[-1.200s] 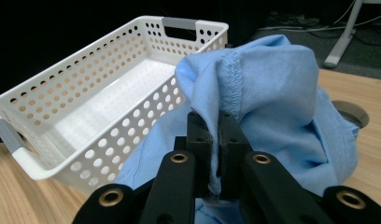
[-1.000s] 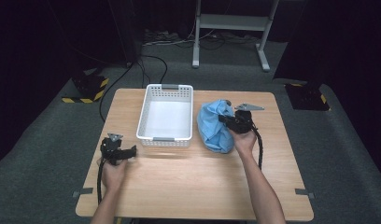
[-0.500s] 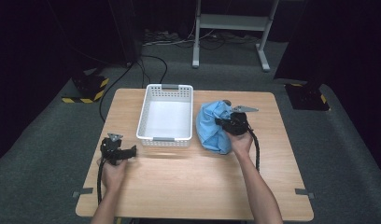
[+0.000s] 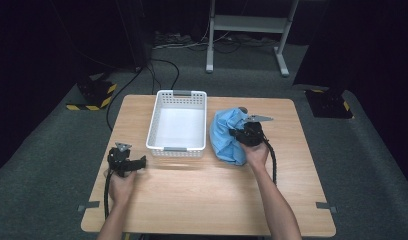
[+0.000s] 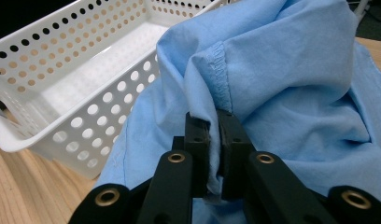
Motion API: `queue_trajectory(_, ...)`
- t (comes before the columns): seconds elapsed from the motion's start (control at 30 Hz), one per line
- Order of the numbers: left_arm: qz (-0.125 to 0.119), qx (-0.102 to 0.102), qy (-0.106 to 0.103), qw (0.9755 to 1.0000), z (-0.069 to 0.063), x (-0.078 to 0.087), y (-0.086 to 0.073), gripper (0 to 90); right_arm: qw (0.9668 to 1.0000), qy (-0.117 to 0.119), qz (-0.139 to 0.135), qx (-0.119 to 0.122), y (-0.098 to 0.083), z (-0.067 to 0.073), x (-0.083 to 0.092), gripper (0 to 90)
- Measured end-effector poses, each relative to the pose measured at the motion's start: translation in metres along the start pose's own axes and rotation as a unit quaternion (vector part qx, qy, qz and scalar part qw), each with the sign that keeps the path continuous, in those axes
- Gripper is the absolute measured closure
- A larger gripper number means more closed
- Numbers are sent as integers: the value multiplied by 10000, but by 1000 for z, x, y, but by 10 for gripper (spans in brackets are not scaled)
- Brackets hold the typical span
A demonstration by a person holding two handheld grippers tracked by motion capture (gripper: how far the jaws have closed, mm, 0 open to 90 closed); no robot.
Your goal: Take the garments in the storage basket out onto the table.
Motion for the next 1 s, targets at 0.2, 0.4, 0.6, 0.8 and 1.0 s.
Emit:
queue_trajectory(0.2, 0, 1, 0, 10000, 0, 0, 0, 86, 9999, -146, 12, 24, 1, 1, 1, 616)
queue_trajectory(0.4, 0, 1, -1, 10000, 0, 0, 0, 86, 9994, -317, 75, 134, 5, 5, -1, 392)
queue_trajectory(0.6, 0, -1, -1, 10000, 0, 0, 0, 86, 9987, -425, 111, 273, 9, 9, 0, 280)
queue_trajectory(0.8, 0, 0, -1, 10000, 0, 0, 0, 86, 9990, -388, 56, 221, 10, 6, 3, 265)
queue_trajectory(1.0, -1, 2, -1, 10000, 0, 0, 0, 86, 9993, -303, -146, 146, 13, 3, 13, 263)
Point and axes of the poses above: each handheld gripper's, and its own axes: x roughly backward along the jaws, y roughly out of its top, z roughly to its left, the point moved 3 cm from there along -x, roughly forward along the jaws, and after that the axes turned 9 degrees about y, right-handed, at the moved point
